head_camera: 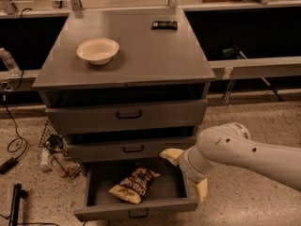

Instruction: Pick brown chip bag from bottom drawer and place on counter

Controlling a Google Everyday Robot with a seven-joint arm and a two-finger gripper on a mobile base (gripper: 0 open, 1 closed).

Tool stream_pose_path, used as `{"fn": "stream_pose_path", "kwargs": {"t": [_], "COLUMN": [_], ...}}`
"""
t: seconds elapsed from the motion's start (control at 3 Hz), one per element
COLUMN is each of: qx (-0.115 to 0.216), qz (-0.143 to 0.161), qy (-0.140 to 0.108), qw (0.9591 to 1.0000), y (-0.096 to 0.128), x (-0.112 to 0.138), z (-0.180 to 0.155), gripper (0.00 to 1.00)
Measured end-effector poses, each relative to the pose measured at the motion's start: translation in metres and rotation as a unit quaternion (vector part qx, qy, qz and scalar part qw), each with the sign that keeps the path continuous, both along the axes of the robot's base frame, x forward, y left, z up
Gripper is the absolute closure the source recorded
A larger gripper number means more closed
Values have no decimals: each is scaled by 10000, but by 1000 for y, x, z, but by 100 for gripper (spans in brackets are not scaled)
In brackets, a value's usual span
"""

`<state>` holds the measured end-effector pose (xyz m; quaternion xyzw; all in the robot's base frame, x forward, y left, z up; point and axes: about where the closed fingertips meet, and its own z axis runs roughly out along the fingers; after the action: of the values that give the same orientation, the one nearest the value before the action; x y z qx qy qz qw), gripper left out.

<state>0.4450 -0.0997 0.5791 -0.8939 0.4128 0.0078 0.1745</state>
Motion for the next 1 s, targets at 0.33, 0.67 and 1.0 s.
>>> {"fn": "stream_pose_path", "kwargs": {"t": [0.33, 0.67, 1.0], "qx": [-100, -49, 74], "qz": [43, 534, 1018], "qy": [-363, -1165, -1405], "qw": [9993, 9917, 9848], "y": [15, 48, 82], "x": [14, 83, 137], "z": [-12, -35, -74], "gripper": [0, 0, 0]}}
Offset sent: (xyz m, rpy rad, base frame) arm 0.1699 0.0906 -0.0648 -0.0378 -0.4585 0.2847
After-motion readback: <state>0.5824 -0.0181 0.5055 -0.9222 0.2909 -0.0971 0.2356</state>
